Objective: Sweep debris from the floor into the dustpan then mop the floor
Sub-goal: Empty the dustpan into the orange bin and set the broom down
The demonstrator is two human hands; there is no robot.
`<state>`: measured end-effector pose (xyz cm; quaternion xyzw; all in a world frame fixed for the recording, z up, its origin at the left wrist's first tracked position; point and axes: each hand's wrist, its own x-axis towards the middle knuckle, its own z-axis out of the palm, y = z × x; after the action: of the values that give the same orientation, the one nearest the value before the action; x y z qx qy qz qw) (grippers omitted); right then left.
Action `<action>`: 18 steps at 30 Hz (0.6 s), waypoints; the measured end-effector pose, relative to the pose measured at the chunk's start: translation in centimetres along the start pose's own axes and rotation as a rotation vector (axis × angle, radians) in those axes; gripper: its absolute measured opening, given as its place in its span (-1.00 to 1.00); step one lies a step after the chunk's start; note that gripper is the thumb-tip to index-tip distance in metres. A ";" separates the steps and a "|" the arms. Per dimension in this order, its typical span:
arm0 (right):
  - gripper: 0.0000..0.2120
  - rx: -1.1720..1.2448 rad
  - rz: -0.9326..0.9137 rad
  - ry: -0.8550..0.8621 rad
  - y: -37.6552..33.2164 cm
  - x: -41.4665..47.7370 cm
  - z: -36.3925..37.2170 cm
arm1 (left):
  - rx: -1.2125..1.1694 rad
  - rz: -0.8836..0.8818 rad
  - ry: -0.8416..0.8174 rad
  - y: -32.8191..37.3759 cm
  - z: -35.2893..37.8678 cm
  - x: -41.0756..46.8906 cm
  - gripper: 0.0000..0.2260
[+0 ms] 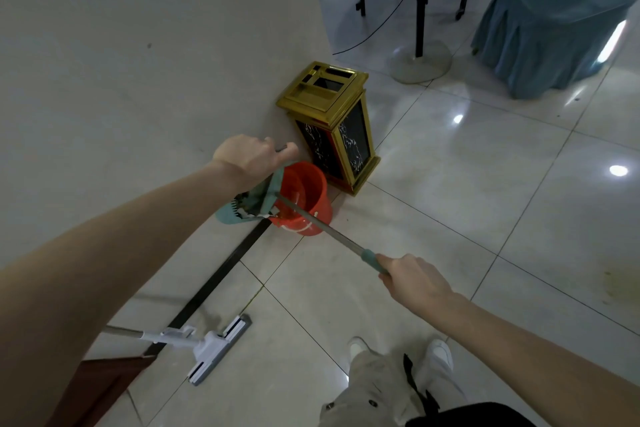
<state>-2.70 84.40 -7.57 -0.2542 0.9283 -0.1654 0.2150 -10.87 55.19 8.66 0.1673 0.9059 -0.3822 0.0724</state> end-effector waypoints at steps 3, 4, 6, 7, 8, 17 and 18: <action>-0.60 -0.020 0.034 0.002 0.3 -0.2 0.0 | 0.008 0.027 -0.002 0.4 0.4 -0.8 -0.51; -0.60 -0.006 0.044 0.004 0.4 -0.2 0.0 | 0.021 0.037 0.000 0.6 0.5 -1.0 -0.52; -0.62 0.072 0.066 0.023 0.7 -0.2 -0.2 | 0.035 0.040 0.006 0.8 0.7 -1.4 -0.54; -0.63 0.123 0.073 0.035 0.9 -0.1 -0.5 | 0.035 0.040 0.008 0.8 0.8 -1.5 -0.55; -0.64 0.167 0.075 0.043 1.0 -0.1 -0.7 | 0.036 0.041 0.009 0.8 0.9 -1.5 -0.55; -0.67 0.277 0.006 0.001 -1.4 0.0 0.1 | 0.030 0.047 0.018 1.0 1.5 -1.7 -0.53; -0.65 0.234 0.005 0.001 -1.6 0.1 0.3 | 0.029 0.039 0.020 0.9 1.5 -1.8 -0.53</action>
<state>-2.03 82.98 -7.19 -0.2251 0.9033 -0.2725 0.2433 -8.84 54.19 7.48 0.1897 0.8976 -0.3919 0.0682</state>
